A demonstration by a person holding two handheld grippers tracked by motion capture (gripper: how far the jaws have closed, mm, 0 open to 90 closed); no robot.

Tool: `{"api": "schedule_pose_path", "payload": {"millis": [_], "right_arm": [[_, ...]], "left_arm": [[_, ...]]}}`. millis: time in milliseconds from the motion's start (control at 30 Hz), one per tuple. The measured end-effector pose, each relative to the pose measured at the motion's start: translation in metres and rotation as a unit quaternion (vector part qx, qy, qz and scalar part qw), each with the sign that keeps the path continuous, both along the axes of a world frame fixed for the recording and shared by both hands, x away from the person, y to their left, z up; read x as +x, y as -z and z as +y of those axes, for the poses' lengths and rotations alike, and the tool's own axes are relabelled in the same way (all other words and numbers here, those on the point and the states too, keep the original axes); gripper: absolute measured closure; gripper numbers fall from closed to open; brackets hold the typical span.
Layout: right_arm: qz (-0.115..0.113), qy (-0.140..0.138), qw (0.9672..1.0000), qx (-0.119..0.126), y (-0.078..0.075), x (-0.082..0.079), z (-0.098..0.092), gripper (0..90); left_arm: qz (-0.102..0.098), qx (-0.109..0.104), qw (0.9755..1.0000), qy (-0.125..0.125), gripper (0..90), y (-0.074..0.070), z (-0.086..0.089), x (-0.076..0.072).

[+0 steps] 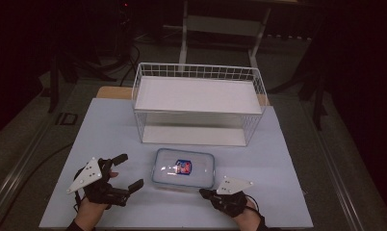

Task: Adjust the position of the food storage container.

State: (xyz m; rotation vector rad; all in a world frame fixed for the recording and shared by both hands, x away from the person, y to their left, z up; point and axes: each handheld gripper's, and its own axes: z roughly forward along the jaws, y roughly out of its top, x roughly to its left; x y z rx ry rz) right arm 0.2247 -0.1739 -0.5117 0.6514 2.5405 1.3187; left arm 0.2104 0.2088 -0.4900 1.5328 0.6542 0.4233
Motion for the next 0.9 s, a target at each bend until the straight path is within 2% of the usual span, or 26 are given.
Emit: {"api": "schedule_pose_path", "payload": {"millis": [200, 300, 467, 533, 567, 667, 733, 767, 800, 833, 900], "right_arm": [[0.002, 0.008, 1.0, 0.002, 0.0, 0.004, -0.004, 90.0], [-0.005, 0.019, 0.9998, -0.006, 0.001, 0.006, -0.005, 90.0], [0.012, 0.018, 0.9997, 0.009, 0.0, 0.007, -0.008, 89.9], [0.003, 0.017, 0.9998, 0.014, -0.004, 0.005, -0.009, 89.4], [0.002, 0.014, 0.9995, 0.028, -0.009, 0.005, -0.01, 85.2], [-0.01, 0.016, 0.9993, 0.032, -0.013, 0.004, -0.013, 81.8], [-0.027, 0.021, 0.9985, 0.044, -0.02, 0.005, -0.017, 72.3], [-0.027, 0.021, 0.9985, 0.044, -0.02, 0.005, -0.017, 72.3], [-0.032, 0.032, 0.9974, 0.056, -0.024, 0.006, -0.021, 61.0], [-0.032, 0.032, 0.9974, 0.056, -0.024, 0.006, -0.021, 61.0], [-0.032, 0.038, 0.9962, 0.072, -0.028, 0.008, -0.025, 53.0]], "left_arm": [[0.002, 0.001, 1.0, 0.004, 0.0, 0.0, -0.001, 0.001], [0.002, 0.004, 1.0, 0.007, 0.0, 0.0, -0.002, 0.0], [0.009, 0.004, 0.9999, 0.009, 0.0, 0.001, -0.004, 0.001], [0.013, 0.007, 0.9998, 0.01, 0.0, 0.001, -0.004, 0.002], [0.014, 0.006, 0.9998, 0.011, 0.0, 0.001, -0.005, 0.002], [0.017, 0.007, 0.9997, 0.013, 0.0, 0.001, -0.006, 0.003], [0.018, 0.01, 0.9997, 0.012, 0.0, 0.0, -0.007, 0.003], [0.018, 0.01, 0.9997, 0.012, 0.0, 0.0, -0.007, 0.003], [0.019, 0.011, 0.9997, 0.011, 0.0, -0.001, -0.007, 0.003], [0.021, 0.012, 0.9997, 0.011, 0.0, -0.001, -0.008, 0.004], [0.024, 0.015, 0.9996, 0.009, 0.0, -0.002, -0.01, 0.003]]}}
